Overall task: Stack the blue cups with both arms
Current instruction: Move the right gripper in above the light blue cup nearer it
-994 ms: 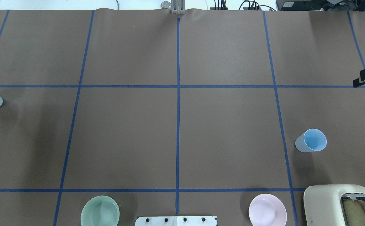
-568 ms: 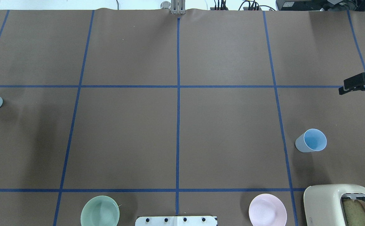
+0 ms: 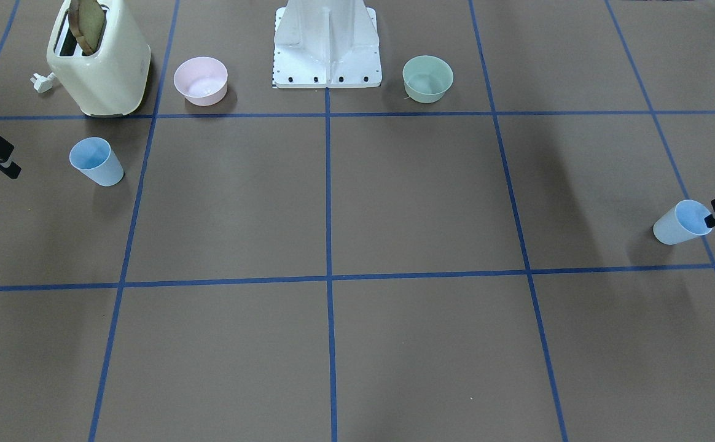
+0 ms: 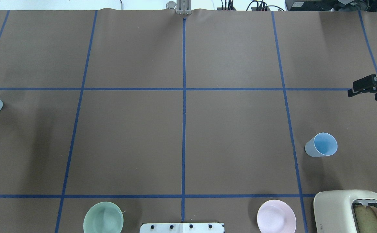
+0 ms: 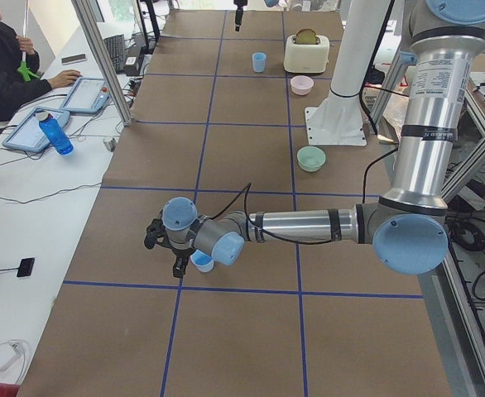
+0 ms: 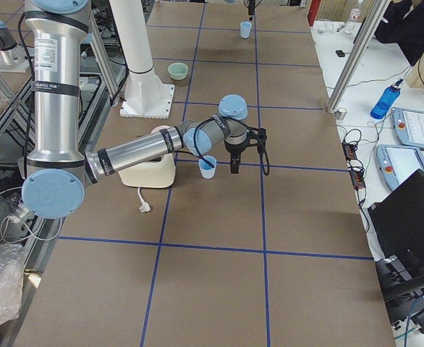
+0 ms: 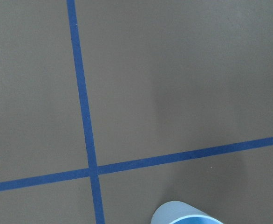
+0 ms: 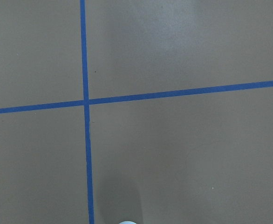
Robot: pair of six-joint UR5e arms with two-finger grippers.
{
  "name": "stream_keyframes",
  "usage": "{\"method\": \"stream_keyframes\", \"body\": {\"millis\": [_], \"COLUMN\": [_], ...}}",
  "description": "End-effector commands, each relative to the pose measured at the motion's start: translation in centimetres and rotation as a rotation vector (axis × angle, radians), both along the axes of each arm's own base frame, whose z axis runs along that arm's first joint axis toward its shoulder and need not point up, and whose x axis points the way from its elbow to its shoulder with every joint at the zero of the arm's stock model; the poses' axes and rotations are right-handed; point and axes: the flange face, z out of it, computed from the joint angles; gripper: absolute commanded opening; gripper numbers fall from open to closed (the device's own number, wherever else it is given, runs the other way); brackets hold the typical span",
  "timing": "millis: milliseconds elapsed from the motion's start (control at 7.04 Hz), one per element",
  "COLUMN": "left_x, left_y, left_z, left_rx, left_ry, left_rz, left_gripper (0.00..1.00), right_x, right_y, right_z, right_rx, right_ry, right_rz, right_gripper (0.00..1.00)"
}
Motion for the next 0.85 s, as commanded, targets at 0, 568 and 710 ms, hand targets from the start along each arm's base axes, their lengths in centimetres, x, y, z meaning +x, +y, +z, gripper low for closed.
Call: {"method": "stream_keyframes", "body": {"millis": [0,568,710], "left_x": [0.3,0.6,0.9], "left_y": [1.2,2.9,2.9], "left_z": [1.1,3.2,3.2], "left_rx": [0.007,0.014,0.014], "left_ry": [0.002,-0.038,-0.038], "left_rz": [0.010,0.011,0.017], "left_gripper": [0.97,0.97,0.97], "right_x": [-0.1,0.0,0.0], "right_y": [0.0,0.0,0.0], "right_z": [-0.1,-0.2,-0.2], "right_rx": [0.000,0.002,0.002], "right_ry": [-0.003,-0.005,-0.006], "right_rz": [-0.003,-0.002,-0.003], "right_gripper": [1.00,1.00,1.00]}}
